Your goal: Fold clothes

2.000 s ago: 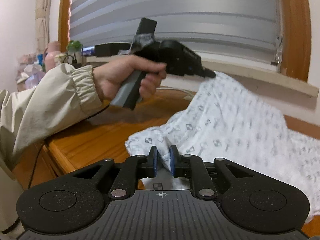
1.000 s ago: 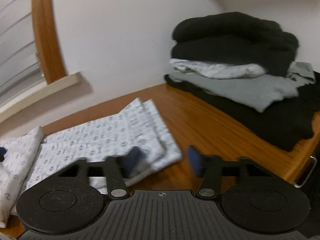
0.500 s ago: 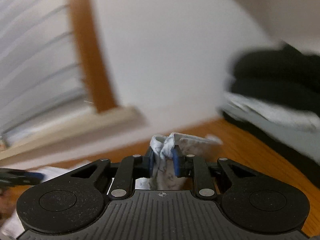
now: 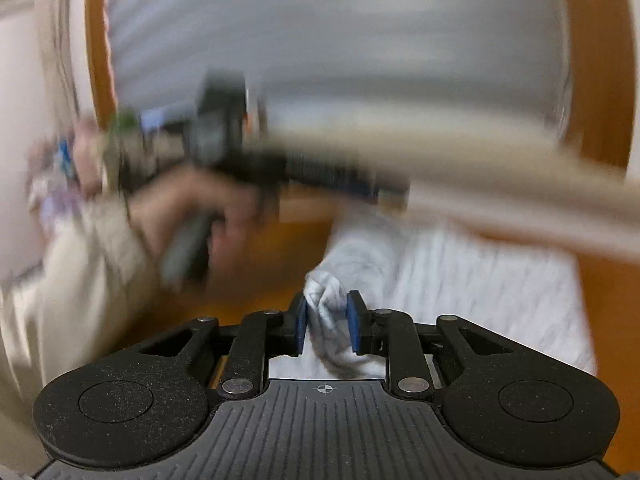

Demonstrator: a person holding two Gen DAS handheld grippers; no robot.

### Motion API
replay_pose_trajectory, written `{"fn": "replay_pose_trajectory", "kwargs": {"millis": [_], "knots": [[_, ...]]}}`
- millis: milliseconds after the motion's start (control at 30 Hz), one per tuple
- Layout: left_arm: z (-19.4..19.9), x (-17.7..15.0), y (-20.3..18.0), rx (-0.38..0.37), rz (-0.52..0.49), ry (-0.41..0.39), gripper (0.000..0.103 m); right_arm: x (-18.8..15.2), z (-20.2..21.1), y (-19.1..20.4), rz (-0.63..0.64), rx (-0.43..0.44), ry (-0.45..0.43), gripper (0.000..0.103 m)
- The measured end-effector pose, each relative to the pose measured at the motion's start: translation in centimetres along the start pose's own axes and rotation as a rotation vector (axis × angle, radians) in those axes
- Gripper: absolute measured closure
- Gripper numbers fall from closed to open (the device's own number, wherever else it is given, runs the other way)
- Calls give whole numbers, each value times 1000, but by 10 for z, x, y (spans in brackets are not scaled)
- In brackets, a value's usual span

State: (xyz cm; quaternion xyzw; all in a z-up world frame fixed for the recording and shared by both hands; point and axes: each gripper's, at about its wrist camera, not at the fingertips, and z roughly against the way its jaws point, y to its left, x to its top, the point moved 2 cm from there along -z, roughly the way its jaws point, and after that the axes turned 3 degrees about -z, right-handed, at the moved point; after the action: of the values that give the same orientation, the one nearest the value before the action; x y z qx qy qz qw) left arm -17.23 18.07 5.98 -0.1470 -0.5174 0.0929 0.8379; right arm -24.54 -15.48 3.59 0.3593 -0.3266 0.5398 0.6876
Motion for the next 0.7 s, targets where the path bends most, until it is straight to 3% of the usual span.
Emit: {"fn": "replay_pose_trajectory", "kwargs": {"millis": [200,333,467,567,700], "knots": [[-8,-10,-19,2,-99,32,34,-13,26,-16,-2,-29,-34,53],[-9,-17,-28,2,-153,52,34,-18,49,-31,-20,-71,-102,50],[-10,-23,-35,-15,-204,74,34,-21,57,-65,-95,-178,-166,50],[-11,-28,-43,-29,-264,99,34,-32,45,-84,-85,-280,-105,53],[-11,-34,-48,-28,-316,127,34,-52,46,-80,27,-292,-14,56]]}}
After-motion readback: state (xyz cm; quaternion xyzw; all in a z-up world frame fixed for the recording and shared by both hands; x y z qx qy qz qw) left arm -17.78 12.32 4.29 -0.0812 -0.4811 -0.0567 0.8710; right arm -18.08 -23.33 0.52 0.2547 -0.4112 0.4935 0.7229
